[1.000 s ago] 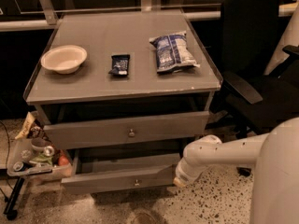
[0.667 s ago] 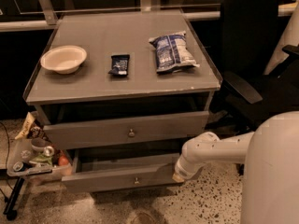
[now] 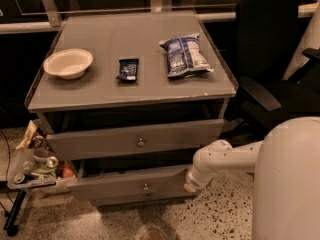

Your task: Close middle drawer

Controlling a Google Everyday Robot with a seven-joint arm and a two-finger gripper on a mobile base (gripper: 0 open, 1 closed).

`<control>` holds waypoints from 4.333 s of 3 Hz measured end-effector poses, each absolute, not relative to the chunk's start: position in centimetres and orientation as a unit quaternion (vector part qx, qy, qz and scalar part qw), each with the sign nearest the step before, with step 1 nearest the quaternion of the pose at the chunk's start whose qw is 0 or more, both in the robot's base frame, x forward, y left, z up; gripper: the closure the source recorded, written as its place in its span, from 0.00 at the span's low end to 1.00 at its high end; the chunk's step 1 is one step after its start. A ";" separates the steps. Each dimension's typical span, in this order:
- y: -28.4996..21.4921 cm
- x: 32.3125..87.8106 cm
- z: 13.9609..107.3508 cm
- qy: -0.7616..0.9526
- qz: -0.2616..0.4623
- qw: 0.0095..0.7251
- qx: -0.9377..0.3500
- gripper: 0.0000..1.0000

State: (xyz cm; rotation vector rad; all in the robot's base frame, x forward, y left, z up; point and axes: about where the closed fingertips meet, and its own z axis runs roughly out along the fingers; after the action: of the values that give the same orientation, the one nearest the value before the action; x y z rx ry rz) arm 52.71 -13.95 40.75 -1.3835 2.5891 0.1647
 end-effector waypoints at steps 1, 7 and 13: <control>-13.9 52.7 40.7 0.876 0.056 0.101 -0.468 0.58; -13.9 52.7 40.7 0.876 0.056 0.100 -0.468 0.42; -13.6 57.9 41.9 0.877 0.036 0.135 -0.459 0.81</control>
Offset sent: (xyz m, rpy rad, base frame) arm 0.0000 0.0000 0.0000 0.0000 0.0000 0.0000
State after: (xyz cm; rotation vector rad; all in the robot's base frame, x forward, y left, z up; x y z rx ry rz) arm 57.92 -13.64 41.86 -1.3299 2.5422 0.1034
